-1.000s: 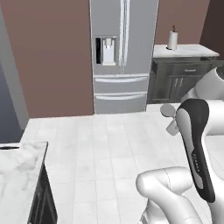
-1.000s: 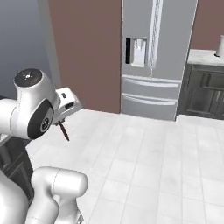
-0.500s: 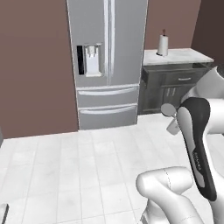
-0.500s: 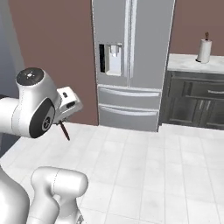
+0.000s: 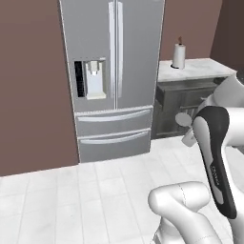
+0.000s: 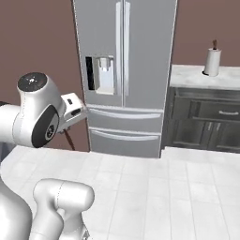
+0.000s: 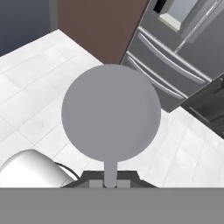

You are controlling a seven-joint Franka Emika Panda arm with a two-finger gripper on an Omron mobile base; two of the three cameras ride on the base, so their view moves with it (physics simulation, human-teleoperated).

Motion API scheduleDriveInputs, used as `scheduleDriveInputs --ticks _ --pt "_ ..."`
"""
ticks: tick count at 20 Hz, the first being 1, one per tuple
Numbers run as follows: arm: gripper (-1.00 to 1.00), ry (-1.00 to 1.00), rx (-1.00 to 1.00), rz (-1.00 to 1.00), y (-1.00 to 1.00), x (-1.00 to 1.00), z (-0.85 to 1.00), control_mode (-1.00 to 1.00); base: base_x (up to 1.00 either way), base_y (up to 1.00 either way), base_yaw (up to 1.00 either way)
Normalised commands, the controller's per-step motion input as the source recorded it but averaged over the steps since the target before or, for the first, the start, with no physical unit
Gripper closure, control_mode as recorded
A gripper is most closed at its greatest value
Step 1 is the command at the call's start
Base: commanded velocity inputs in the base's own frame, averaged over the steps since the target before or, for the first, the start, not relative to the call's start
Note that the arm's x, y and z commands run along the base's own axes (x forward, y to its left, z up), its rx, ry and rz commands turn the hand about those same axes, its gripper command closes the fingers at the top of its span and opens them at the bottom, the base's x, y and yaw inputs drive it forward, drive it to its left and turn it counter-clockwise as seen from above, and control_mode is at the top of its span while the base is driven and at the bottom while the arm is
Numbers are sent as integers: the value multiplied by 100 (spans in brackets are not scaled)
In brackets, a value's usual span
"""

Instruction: Organize the utensils by type. Pick up the wooden spoons from the counter and place them in the open cabinet. Then pick up the metallic utensils from the counter and place them in the open drawer.

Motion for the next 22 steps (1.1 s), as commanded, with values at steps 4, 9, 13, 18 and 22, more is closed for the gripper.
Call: scheduleDriveInputs --ticks 4,9,13,18,22 --pt "100 0 0 0 0 0 0 100 100 -25 -15" --pt "100 0 0 0 0 0 0 100 100 -29 -17" --pt "100 0 0 0 0 0 0 100 100 -48 -19" --pt "100 0 0 0 0 0 0 100 85 -50 -18" --pt "100 0 0 0 0 0 0 100 7 -4 -2"
